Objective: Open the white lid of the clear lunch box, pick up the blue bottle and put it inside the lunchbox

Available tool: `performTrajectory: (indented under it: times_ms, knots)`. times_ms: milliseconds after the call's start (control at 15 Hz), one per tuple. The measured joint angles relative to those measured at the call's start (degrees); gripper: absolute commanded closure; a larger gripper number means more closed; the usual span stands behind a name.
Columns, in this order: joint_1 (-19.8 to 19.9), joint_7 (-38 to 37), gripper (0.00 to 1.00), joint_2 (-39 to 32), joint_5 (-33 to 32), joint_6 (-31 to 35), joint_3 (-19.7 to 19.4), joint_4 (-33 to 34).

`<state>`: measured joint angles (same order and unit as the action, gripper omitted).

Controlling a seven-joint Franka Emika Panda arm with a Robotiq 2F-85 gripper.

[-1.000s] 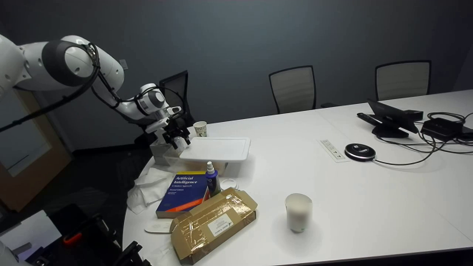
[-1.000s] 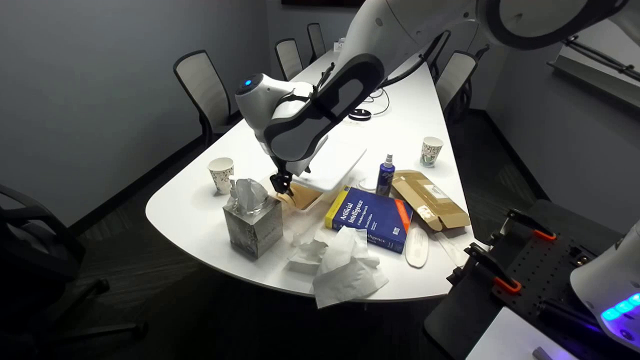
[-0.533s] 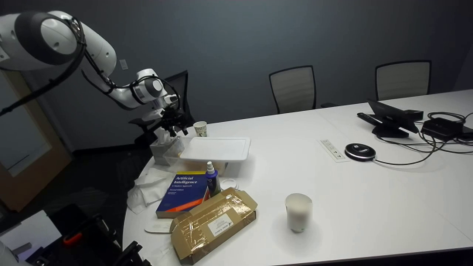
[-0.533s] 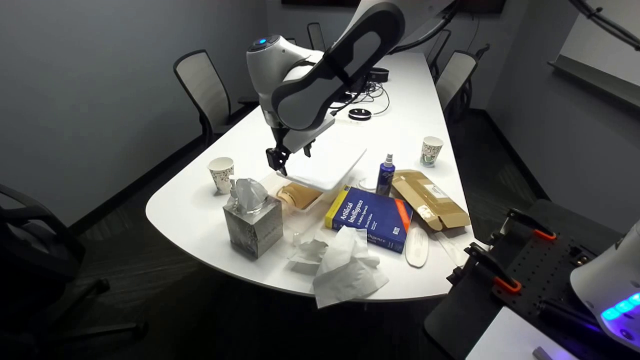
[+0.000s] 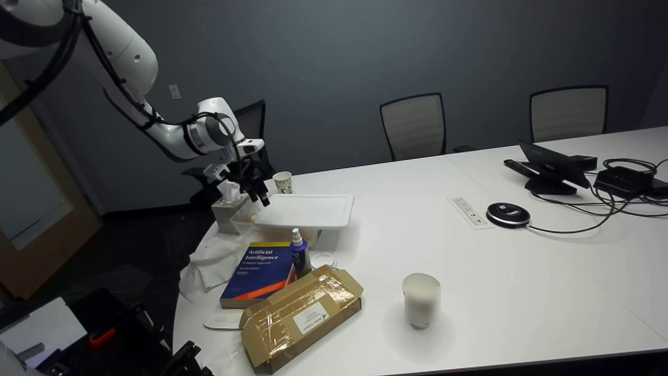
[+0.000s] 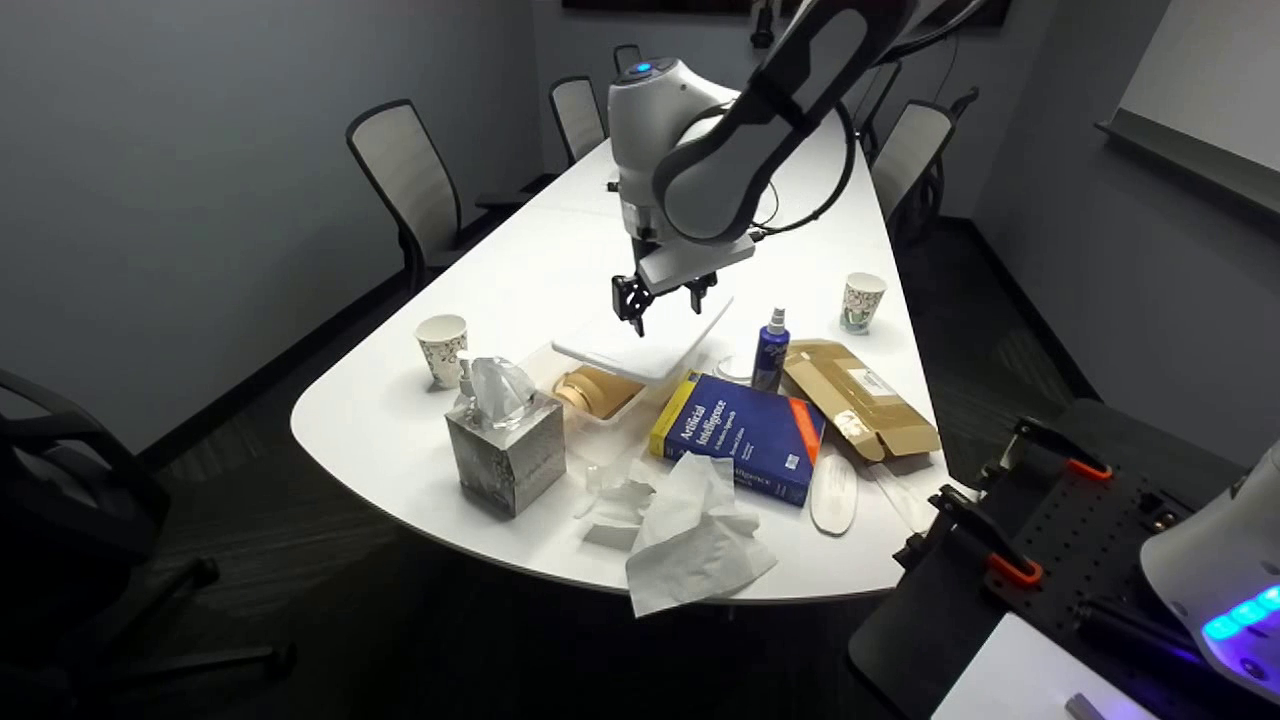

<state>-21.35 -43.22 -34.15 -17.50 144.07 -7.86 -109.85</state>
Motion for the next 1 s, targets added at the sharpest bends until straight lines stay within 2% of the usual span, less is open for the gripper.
performTrajectory:
  times_ms: [333,600,800,1000]
  knots:
    - [1.7,-3.6,0.00,6.8,-0.6,9.0,-4.8,-15.9]
    - [1.8,-7.9,0.00,14.4,-4.8,11.6,-9.2,-26.9]
    - [3.2,-10.1,0.00,18.6,-8.3,12.2,-10.3,-31.4]
    - [5.8,-10.3,0.00,19.7,-10.9,16.4,-10.3,-33.1]
